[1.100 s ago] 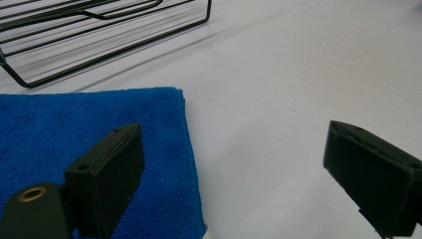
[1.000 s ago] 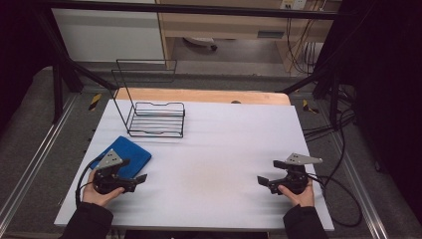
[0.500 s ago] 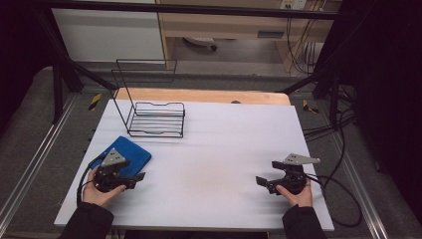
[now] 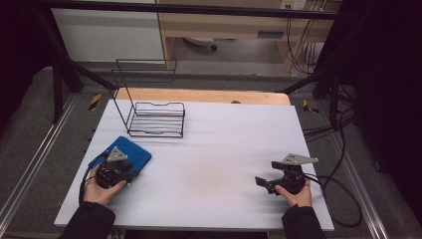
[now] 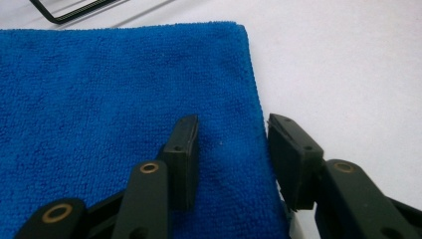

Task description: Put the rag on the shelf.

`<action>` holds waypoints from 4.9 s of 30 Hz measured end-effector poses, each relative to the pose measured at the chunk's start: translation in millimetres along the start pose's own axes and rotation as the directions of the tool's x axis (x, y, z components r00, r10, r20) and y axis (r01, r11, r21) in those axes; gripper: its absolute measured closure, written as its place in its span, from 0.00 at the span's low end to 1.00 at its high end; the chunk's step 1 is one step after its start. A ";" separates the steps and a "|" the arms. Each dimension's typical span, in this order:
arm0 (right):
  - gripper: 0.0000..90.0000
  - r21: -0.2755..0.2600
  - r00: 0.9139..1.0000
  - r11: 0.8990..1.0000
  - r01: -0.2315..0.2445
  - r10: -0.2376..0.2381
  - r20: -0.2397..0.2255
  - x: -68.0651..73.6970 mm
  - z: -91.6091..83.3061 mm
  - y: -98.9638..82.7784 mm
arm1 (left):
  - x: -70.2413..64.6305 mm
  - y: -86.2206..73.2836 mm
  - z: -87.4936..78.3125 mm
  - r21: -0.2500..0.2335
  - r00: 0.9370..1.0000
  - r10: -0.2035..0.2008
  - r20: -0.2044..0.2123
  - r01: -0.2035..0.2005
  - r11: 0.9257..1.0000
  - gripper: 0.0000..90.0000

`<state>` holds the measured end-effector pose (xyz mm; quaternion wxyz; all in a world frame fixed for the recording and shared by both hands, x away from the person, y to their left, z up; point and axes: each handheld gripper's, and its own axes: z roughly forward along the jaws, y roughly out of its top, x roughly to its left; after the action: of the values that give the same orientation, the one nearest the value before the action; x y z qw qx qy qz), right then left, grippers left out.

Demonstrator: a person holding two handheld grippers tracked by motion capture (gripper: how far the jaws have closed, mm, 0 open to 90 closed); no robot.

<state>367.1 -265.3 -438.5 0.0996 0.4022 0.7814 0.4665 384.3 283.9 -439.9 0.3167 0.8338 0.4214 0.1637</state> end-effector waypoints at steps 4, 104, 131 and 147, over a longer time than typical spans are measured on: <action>0.01 0.000 1.000 1.000 0.001 -0.001 0.002 -0.1 -0.1 0.0 | -0.4 -0.9 1.5 0.000 1.000 0.009 -0.011 -0.009 1.000 0.64; 0.24 0.020 0.988 0.991 0.136 -0.134 -0.081 85.1 81.7 67.2 | 0.6 -2.6 -30.6 -0.123 0.990 -0.117 0.084 0.127 0.984 0.09; 0.72 0.158 0.955 0.956 0.248 -0.213 -0.205 163.5 254.2 123.7 | 14.3 -11.0 -30.3 -0.152 0.990 -0.132 0.039 0.136 0.979 0.09; 0.96 0.214 0.954 0.951 0.222 -0.167 -0.248 162.8 270.4 124.3 | 16.0 -11.5 -31.0 -0.158 0.991 -0.133 0.032 0.136 0.978 0.09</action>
<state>470.4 57.7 -449.5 0.0064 0.2758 0.8743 0.3994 370.1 314.0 -424.4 0.3974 0.7771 0.4589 0.1661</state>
